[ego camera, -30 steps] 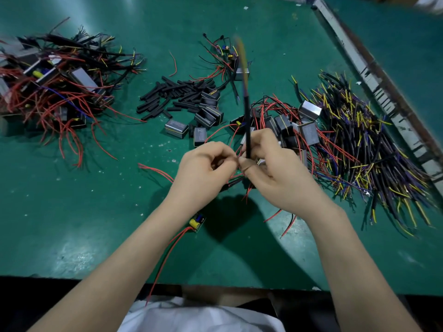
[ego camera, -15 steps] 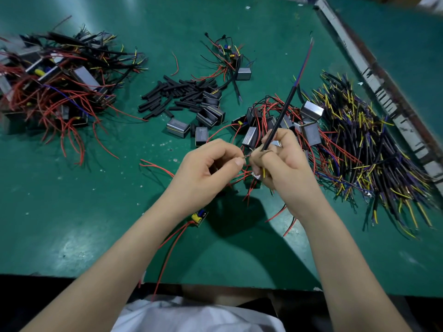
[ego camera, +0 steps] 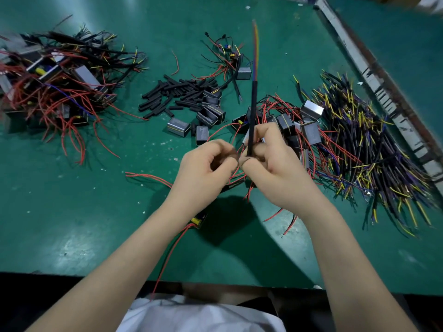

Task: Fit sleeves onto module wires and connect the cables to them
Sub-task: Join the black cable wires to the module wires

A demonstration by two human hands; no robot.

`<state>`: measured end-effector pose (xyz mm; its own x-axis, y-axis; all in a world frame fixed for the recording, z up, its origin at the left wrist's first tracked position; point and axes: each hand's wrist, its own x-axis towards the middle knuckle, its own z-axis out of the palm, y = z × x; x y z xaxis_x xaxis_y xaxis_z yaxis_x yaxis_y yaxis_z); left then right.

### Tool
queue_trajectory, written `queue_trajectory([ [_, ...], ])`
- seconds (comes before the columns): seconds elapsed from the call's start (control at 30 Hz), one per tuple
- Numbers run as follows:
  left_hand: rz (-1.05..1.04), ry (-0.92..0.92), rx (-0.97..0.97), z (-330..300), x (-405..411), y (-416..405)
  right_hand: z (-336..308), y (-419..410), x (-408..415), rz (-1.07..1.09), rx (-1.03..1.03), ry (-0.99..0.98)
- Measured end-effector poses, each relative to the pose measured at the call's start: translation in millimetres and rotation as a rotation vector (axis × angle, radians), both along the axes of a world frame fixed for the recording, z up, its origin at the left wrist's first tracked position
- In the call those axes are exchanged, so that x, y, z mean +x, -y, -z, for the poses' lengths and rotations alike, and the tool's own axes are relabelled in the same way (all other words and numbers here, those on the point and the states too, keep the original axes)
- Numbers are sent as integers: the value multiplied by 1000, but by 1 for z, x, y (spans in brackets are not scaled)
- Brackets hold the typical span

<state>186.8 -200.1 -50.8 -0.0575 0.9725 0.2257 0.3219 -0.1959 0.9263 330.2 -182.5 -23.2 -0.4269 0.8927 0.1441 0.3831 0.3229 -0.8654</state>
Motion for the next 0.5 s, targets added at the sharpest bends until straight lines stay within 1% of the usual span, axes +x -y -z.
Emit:
queue_trajectory([
  [0.07, 62, -106, -15, -3, -1, -1, -7, -5, 3, -57, 47, 94],
  [0.2, 254, -325, 43, -11, -10, -3, -17, -20, 12, -158, 23, 226],
  [0.27, 328, -363, 34, -14, -15, -5, -21, -26, 16, -216, 5, 262],
  [0.3, 362, -334, 15, -15, -18, -5, -23, -29, 18, -235, -4, 251],
  [0.37, 432, -205, -30, -17, -25, -6, -23, -31, 20, -259, -37, 149],
  [0.43, 464, -81, -46, -18, -29, -5, -20, -30, 21, -244, -83, -3],
  [0.5, 485, 32, -71, -18, -29, -2, -14, -28, 19, -193, -177, -176],
])
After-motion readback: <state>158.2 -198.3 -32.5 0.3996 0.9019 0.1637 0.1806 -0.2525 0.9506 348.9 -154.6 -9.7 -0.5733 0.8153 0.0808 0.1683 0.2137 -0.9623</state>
